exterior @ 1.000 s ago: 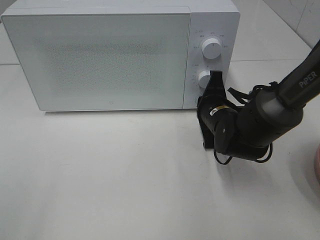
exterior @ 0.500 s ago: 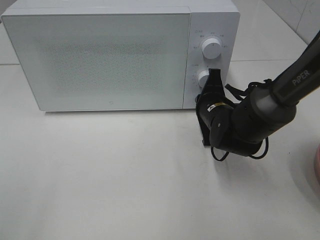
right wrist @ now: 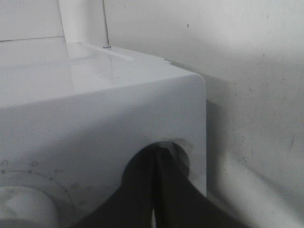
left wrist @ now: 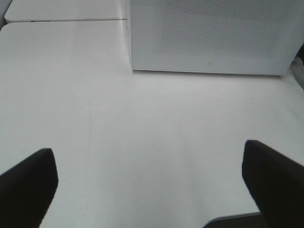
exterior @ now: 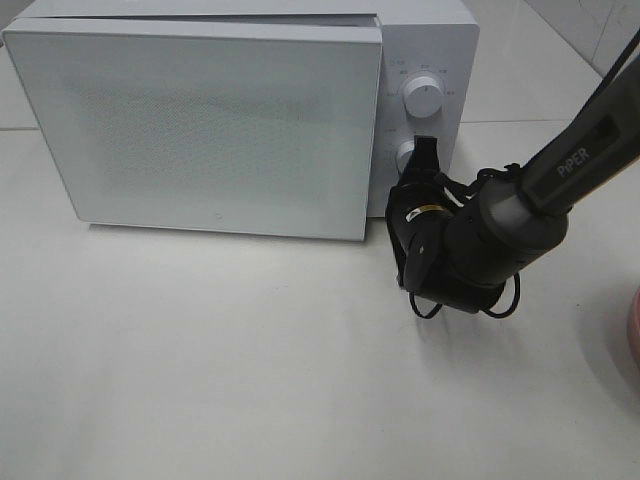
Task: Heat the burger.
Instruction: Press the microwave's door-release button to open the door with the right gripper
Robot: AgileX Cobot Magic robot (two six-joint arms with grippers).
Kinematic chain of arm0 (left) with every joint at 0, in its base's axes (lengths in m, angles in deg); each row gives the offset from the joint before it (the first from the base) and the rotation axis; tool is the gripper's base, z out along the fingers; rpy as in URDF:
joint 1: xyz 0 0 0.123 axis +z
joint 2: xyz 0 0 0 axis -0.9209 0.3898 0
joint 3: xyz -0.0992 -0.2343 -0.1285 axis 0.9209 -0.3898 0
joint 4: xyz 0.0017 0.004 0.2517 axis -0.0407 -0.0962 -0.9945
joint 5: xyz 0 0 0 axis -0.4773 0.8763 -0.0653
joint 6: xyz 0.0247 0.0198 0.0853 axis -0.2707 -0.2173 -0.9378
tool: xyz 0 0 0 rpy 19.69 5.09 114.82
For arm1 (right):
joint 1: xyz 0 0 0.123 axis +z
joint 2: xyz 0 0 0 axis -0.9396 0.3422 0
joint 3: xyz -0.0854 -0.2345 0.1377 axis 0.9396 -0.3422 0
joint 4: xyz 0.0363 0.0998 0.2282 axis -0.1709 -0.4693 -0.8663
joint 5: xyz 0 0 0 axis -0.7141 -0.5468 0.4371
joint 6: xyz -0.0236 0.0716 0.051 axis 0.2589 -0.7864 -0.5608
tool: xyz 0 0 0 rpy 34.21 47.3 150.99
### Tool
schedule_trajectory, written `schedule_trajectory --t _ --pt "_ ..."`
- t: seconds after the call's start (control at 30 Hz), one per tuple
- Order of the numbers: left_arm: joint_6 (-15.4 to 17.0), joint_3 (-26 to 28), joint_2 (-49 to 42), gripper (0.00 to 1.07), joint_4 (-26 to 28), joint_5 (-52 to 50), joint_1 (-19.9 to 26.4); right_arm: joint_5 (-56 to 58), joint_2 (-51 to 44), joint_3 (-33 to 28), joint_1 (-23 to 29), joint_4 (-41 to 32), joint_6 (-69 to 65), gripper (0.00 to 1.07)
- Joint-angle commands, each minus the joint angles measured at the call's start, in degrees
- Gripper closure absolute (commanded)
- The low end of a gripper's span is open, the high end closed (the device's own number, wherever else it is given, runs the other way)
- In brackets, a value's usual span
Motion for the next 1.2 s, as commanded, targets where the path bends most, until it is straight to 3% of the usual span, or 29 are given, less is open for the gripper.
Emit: schedule_trajectory --t 0.03,0.63,1.2 --pt "0.06 -0.17 -0.29 0.09 0.06 -0.80 0.00 -9.34 0.40 3.90 -1.72 3.32 -0.69 1.07" --pt "0.06 -0.17 -0.29 0.09 0.06 -0.80 0.00 -5.67 -2.01 0.52 -1.55 5.96 -0.69 1.07" --pt "0.06 -0.17 -0.29 0.09 0.11 -0.80 0.00 10.60 -8.54 -7.16 -1.55 5.96 4.30 1.07"
